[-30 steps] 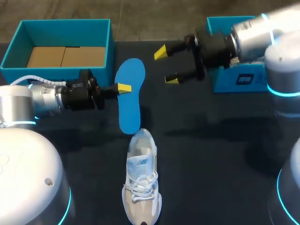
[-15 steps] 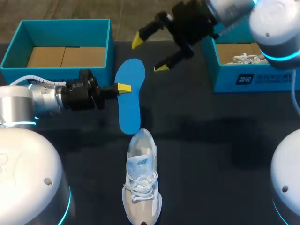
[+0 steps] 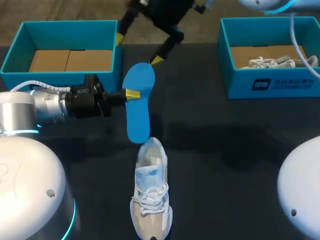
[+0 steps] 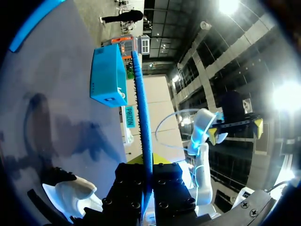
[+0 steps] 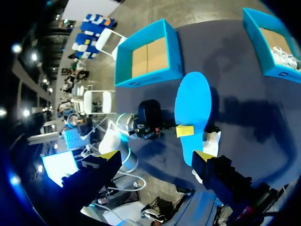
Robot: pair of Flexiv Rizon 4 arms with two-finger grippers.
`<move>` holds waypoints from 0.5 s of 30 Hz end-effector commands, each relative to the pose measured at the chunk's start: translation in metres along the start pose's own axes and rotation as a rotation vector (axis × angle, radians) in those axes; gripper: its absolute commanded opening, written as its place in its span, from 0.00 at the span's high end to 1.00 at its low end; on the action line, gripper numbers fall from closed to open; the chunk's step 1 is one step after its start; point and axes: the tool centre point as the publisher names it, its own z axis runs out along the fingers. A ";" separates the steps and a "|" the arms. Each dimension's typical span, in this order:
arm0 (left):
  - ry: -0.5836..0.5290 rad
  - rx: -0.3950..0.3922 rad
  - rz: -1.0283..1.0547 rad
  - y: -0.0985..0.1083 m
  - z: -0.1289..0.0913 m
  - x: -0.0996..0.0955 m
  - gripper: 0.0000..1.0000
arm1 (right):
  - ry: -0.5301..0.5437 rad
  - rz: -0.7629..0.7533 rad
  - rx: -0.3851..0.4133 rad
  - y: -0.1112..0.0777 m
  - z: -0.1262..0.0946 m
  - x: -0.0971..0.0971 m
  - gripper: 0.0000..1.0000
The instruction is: Take the shoe out of the shoebox, open the shoe tongue, remove and reinsert the insole, then place the shoe into the shoebox
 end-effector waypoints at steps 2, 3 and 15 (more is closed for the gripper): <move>-0.004 0.000 0.000 0.001 0.000 0.001 1.00 | -0.484 0.039 -0.030 -0.003 0.005 0.011 0.00; -0.004 0.000 0.000 0.001 0.000 0.001 1.00 | -0.490 0.047 -0.037 -0.004 0.006 0.011 0.00; -0.004 0.000 0.000 0.001 0.000 0.001 1.00 | -0.589 0.081 -0.071 -0.014 0.029 0.025 0.00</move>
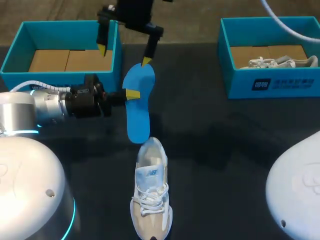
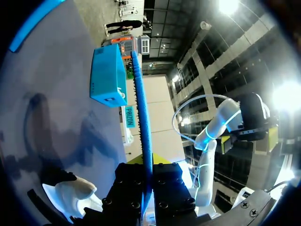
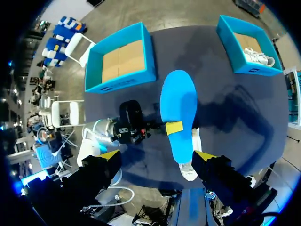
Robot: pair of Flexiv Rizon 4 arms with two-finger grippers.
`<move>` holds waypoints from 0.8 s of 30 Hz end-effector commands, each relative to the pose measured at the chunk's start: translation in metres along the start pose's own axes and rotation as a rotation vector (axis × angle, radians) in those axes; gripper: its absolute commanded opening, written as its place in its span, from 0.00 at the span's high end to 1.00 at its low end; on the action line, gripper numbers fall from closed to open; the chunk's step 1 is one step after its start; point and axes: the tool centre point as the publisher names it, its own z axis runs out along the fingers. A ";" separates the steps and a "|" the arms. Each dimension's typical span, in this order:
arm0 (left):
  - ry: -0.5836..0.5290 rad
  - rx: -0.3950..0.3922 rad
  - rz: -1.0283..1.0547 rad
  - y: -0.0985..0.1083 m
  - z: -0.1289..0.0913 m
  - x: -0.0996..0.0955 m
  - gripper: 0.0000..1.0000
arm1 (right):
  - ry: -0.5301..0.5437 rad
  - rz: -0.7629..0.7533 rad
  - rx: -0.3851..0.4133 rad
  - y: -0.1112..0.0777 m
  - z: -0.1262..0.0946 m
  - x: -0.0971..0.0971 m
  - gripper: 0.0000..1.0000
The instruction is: Take the shoe out of the shoebox, open the shoe tongue, remove and reinsert the insole, then place the shoe into the shoebox
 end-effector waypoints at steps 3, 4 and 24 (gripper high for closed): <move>-0.004 0.001 0.000 0.001 0.000 0.001 1.00 | -0.258 -0.006 -0.011 -0.002 0.004 0.012 0.00; -0.004 0.001 0.000 0.001 0.000 0.001 1.00 | -0.257 -0.004 -0.013 -0.003 0.004 0.013 0.00; -0.004 0.001 0.000 0.001 0.000 0.001 1.00 | 0.029 0.043 -0.051 -0.007 0.006 -0.008 0.00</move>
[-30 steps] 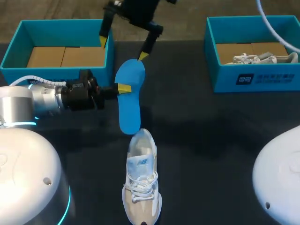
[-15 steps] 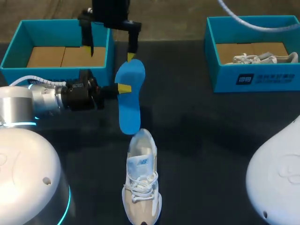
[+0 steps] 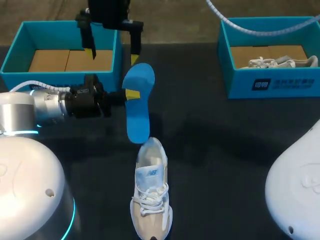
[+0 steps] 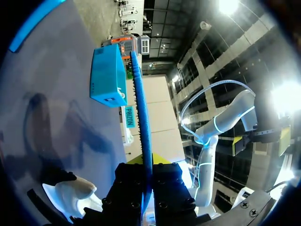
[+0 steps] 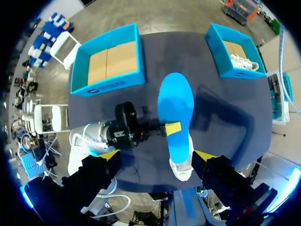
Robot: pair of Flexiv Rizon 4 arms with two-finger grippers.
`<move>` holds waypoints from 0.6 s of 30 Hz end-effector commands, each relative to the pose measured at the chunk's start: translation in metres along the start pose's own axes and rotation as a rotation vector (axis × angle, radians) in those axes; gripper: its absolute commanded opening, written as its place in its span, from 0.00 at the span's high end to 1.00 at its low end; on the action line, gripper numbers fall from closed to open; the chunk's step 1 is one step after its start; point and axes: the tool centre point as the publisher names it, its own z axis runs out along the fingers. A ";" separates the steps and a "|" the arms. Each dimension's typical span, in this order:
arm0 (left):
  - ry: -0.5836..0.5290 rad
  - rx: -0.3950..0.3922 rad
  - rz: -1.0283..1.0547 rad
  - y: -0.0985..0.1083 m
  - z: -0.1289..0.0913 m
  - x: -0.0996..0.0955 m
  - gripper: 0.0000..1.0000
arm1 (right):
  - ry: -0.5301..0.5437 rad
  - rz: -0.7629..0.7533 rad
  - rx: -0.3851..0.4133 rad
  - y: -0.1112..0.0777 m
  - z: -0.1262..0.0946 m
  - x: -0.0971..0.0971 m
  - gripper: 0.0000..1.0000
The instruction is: Take the shoe out of the shoebox, open the shoe tongue, remove and reinsert the insole, then place the shoe into the shoebox
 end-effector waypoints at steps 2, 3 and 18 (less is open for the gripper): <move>-0.003 0.001 -0.001 0.000 0.000 0.001 1.00 | 0.226 0.022 -0.002 -0.002 0.006 -0.026 0.00; -0.003 0.001 -0.001 0.000 0.000 0.001 1.00 | 0.245 0.021 0.000 -0.002 0.007 -0.028 0.00; -0.003 0.001 -0.001 0.000 0.000 0.001 1.00 | 0.463 0.081 0.065 0.000 0.021 -0.042 0.00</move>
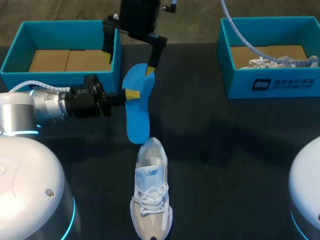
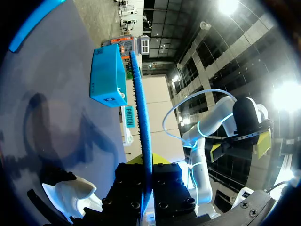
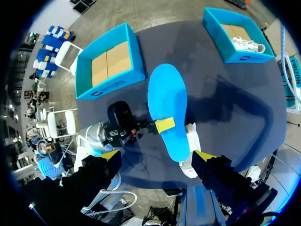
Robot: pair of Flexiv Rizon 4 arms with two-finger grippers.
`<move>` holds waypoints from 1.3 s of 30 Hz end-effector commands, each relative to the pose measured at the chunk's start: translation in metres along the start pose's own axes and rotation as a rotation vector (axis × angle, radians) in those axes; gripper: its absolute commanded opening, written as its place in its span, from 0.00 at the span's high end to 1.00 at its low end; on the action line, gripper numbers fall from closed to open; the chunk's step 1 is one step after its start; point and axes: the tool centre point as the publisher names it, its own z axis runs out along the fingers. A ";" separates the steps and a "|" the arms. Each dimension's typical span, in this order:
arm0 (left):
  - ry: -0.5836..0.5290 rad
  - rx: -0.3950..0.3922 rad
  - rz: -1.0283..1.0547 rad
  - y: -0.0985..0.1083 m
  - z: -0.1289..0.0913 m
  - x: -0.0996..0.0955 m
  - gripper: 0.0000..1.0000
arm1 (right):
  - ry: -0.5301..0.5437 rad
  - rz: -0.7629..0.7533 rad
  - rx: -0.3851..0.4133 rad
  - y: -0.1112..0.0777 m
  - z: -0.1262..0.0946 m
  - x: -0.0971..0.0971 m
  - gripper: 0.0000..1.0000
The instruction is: Take the shoe out of the shoebox, open the shoe tongue, remove and reinsert the insole, then place the shoe into the shoebox
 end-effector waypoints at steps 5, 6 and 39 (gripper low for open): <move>-0.003 0.000 -0.001 0.000 0.000 0.001 1.00 | 0.334 0.020 0.023 -0.002 0.005 -0.017 0.00; -0.003 0.000 -0.001 0.000 0.000 0.001 1.00 | 0.350 0.018 0.027 -0.001 0.007 -0.018 0.00; -0.003 0.000 -0.001 0.000 0.000 0.001 1.00 | 0.916 -0.153 0.043 0.031 0.052 -0.065 0.00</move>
